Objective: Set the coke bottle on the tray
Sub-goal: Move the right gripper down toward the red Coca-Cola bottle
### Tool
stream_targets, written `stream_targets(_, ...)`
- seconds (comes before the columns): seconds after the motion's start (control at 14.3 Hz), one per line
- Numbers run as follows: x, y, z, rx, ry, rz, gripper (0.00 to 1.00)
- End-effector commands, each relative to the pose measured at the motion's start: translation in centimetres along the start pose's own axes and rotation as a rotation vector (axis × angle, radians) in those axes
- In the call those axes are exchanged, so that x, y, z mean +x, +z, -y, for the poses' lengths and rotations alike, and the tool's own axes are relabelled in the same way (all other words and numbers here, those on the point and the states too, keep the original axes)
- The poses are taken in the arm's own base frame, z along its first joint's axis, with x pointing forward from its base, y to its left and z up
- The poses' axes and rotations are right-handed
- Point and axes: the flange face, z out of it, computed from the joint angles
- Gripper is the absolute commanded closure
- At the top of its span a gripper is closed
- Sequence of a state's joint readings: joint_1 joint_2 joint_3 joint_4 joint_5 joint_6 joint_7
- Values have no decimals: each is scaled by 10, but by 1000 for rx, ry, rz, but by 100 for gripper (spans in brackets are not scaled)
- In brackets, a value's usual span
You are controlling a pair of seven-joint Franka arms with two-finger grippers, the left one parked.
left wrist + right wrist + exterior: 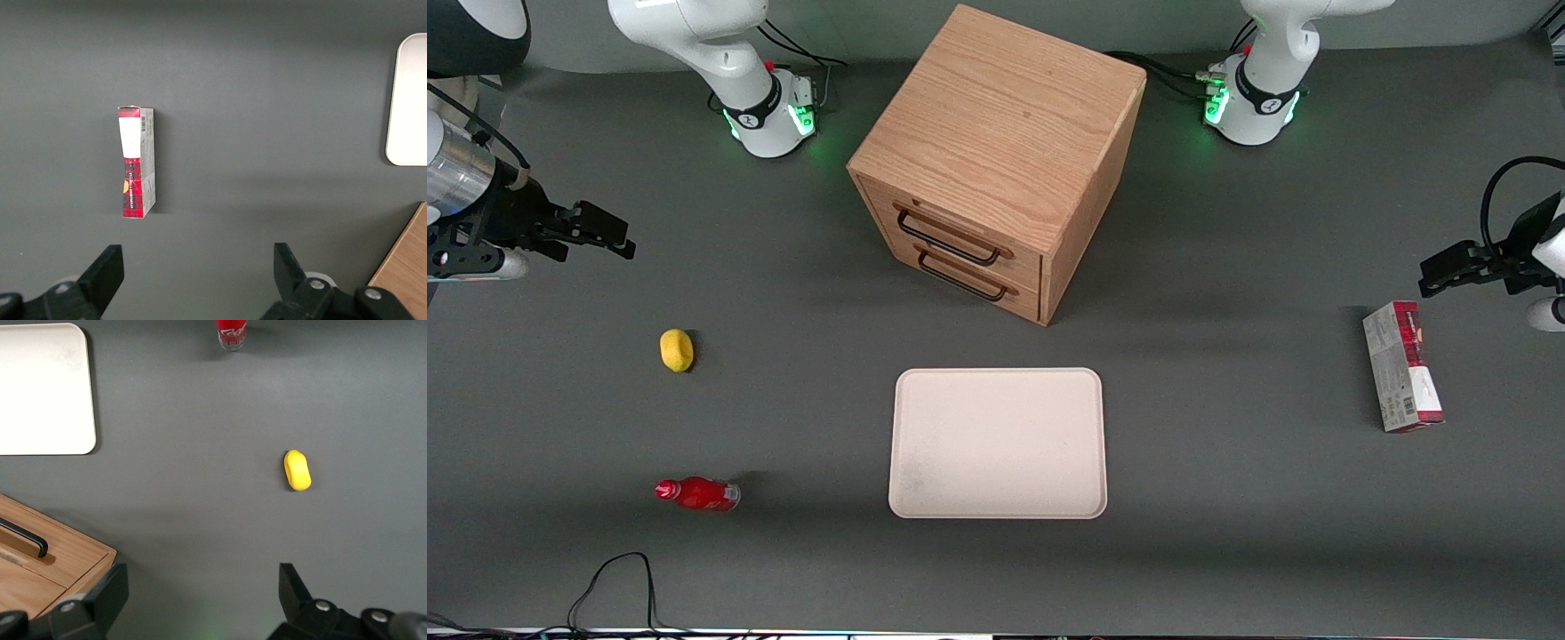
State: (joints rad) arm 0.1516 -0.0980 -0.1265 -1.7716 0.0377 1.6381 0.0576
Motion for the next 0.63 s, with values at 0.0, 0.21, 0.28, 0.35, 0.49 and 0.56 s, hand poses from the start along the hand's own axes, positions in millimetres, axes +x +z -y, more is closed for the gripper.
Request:
stream_targets(0.0,-5,-3,-5,-21,27,-22,0)
stream_targets(0.21,0,5,-2,-42,15,-13,0)
stream_targets(0.28,2,12,-3,-73,10,-1,0)
stream_targets(0.35,10,18,-4,-96,5,-10,0)
stream_targets(0.49,42,24,-4,-91,12,-87,0)
stream_targets(0.56,68,27,-11,-98,30,-105,0)
